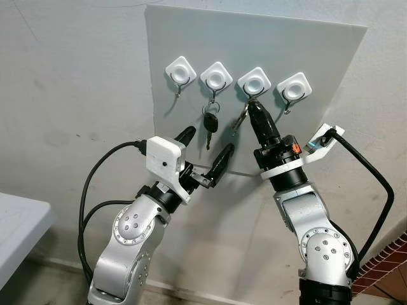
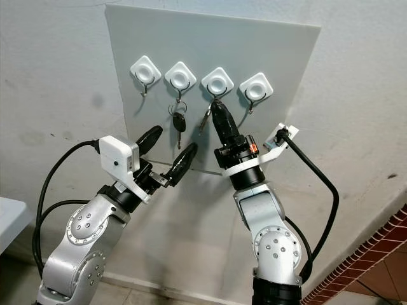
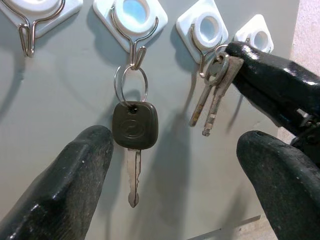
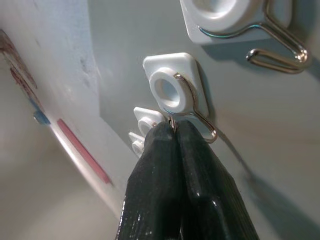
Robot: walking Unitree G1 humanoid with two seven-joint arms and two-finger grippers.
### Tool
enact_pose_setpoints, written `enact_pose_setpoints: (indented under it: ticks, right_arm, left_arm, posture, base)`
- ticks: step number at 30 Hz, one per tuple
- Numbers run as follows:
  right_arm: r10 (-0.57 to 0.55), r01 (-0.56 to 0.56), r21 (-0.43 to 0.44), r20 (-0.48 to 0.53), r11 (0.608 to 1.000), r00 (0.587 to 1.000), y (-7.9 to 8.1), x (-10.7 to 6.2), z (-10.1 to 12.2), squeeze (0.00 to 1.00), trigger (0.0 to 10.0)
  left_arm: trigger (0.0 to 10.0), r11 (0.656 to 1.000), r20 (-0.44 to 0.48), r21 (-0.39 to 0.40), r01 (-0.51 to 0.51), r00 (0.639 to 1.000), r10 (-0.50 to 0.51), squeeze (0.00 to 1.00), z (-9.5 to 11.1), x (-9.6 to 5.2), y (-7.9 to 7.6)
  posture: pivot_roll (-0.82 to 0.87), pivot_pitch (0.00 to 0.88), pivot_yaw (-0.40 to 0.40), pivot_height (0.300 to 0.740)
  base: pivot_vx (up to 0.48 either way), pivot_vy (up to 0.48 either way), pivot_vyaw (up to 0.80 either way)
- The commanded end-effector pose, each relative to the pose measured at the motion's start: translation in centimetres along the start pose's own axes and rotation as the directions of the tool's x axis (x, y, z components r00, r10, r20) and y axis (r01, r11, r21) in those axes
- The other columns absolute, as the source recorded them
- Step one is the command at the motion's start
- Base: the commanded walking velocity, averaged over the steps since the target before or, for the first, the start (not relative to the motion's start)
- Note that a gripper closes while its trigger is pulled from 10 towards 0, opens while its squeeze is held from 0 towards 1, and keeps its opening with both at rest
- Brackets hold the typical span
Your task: Hang keys on a hook
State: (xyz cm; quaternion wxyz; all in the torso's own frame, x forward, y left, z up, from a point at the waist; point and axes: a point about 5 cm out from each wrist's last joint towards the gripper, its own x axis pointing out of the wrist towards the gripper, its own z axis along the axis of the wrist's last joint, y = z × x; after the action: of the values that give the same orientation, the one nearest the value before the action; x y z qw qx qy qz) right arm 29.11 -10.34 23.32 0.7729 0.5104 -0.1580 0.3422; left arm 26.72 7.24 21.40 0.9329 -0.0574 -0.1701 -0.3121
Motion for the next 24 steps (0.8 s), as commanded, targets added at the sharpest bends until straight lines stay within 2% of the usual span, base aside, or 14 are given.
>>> enact_pose_setpoints:
  ticks: [1,6,24]
  right_arm:
    - [0.021,-0.021,0.007,0.019,1.000,1.000,0.3,-0.4,0.3,0.00,10.0]
    - [0.112,-0.112,0.029,-0.024,0.993,0.993,1.5,-0.6,-0.2,0.00,10.0]
    - [0.041,-0.040,0.040,-0.014,0.998,0.999,0.6,-0.3,0.0,0.00,10.0]
  left_arm:
    - [10.0,1.000,0.007,-0.003,-0.004,1.000,0.004,0.00,0.3,0.0,0.0]
    - [10.0,1.000,0.006,-0.002,-0.004,1.000,0.004,0.00,0.2,0.0,0.0]
    - [10.0,1.000,0.008,-0.006,-0.005,1.000,0.005,0.00,0.3,0.0,-0.2]
  posture:
    - [0.07,0.000,-0.046,0.740]
    - [0.07,0.000,-0.045,0.740]
    - [0.07,0.000,-0.046,0.740]
  base:
    - [0.000,0.000,0.00]
    - [0.000,0.000,0.00]
    - [0.000,0.000,0.00]
